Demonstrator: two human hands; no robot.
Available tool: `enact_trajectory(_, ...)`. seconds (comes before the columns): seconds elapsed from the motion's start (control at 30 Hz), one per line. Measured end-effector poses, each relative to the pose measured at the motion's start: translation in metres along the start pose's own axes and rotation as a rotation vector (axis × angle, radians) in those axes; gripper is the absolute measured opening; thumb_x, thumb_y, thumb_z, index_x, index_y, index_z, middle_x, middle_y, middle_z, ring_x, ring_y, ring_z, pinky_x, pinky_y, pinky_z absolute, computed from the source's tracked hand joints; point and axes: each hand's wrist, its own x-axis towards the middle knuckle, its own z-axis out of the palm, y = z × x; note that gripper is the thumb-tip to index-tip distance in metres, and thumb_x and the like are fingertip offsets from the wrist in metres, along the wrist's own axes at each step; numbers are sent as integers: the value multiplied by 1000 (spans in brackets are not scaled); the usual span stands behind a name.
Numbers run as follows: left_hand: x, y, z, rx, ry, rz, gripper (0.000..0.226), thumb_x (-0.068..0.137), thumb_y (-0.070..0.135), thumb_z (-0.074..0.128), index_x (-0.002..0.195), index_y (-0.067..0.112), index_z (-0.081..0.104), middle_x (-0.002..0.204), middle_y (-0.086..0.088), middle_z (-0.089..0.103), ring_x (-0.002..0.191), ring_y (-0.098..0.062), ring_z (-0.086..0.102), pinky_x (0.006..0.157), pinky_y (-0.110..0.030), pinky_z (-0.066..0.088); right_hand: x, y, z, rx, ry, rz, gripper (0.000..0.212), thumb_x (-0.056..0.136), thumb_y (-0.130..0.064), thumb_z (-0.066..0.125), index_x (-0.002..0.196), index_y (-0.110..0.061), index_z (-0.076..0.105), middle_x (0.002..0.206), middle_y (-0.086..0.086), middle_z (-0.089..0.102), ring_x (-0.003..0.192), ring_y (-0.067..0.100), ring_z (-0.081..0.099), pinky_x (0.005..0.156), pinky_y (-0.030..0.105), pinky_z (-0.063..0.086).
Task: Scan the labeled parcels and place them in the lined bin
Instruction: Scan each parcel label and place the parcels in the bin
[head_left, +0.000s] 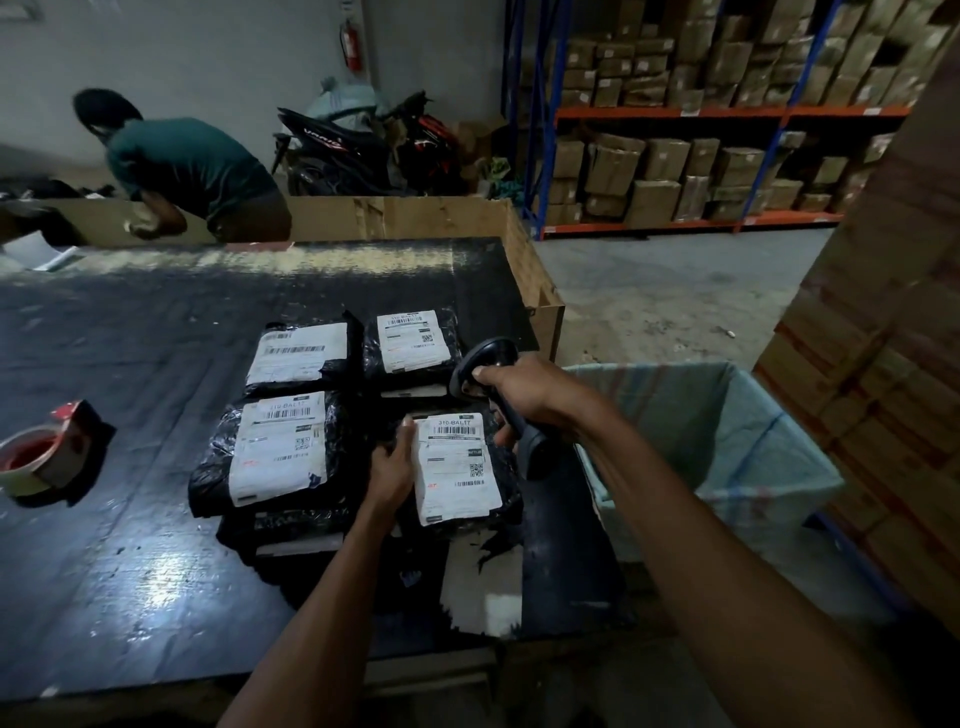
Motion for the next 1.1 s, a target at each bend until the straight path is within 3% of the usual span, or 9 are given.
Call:
enact_trajectory(0.13, 2, 0, -2, -2, 10, -37, 68, 96, 60, 50, 104, -3, 72, 102, -16, 73, 97, -30, 70, 78, -32, 49, 15, 15, 2, 88, 35, 12, 45, 94, -44, 55, 104, 0, 60, 91, 29, 72, 65, 37, 76, 79, 62, 56)
enact_trajectory(0.33, 10, -3, -3, 5, 15, -71, 81, 90, 68, 52, 120, -5, 67, 117, -22, 70, 106, -35, 67, 86, -38, 50, 46, 79, -4, 358, 197, 84, 36, 100, -26, 61, 119, 4, 55, 103, 27, 68, 60, 32, 72, 44, 38, 59)
enact_trajectory(0.43, 17, -9, -4, -14, 33, -85, 83, 85, 74, 54, 117, 0, 70, 112, -20, 72, 101, -34, 69, 94, -45, 53, 77, 141, 5, 231, 282, 155, 41, 97, -32, 64, 118, 3, 58, 105, 20, 70, 83, 37, 74, 69, 49, 62)
enact_trajectory(0.53, 17, -7, -1, -11, 24, -87, 73, 86, 73, 53, 110, 6, 73, 103, -15, 74, 94, -30, 71, 93, -46, 54, 104, 188, 22, 42, 259, 170, 48, 96, -40, 61, 124, -1, 55, 126, 18, 64, 121, 33, 61, 100, 43, 49)
enact_trajectory(0.73, 16, 1, 0, 8, 47, -110, 53, 95, 58, 52, 103, 11, 75, 99, -15, 74, 86, -27, 71, 82, -39, 56, 109, 181, 33, -154, 198, 175, 58, 102, -37, 52, 144, -1, 35, 145, 26, 49, 134, 40, 49, 106, 40, 40)
enact_trajectory(0.83, 8, 20, 16, 37, 47, -80, 43, 102, 48, 46, 85, 15, 70, 71, -1, 74, 61, -14, 68, 57, -24, 48, 116, 190, 11, -351, 97, 183, 60, 98, -49, 53, 133, 0, 51, 142, 26, 51, 130, 40, 52, 102, 42, 44)
enact_trajectory(0.9, 6, 39, 30, 45, 43, -56, 44, 100, 52, 46, 85, 18, 71, 60, 6, 74, 59, -13, 71, 55, -24, 49, 116, 192, -10, -434, 45, 144, 56, 94, -57, 56, 114, -5, 63, 132, 23, 56, 122, 39, 58, 96, 41, 47)
enact_trajectory(1.0, 24, 64, 57, -40, -28, -41, 45, 96, 58, 51, 93, 20, 76, 80, -1, 80, 77, -25, 76, 72, -36, 56, 117, 178, -52, -104, 97, 5, 68, 87, -80, 40, 74, -16, 59, 81, 11, 62, 79, 24, 63, 72, 34, 45)
enact_trajectory(1.1, 47, 86, 116, 4, -58, -11, 42, 98, 54, 51, 88, 21, 75, 74, 2, 79, 68, -13, 76, 68, -32, 56, 126, 167, -110, 571, -29, 37, 71, 91, -74, 32, 91, -14, 68, 82, 4, 66, 76, 21, 64, 70, 31, 51)
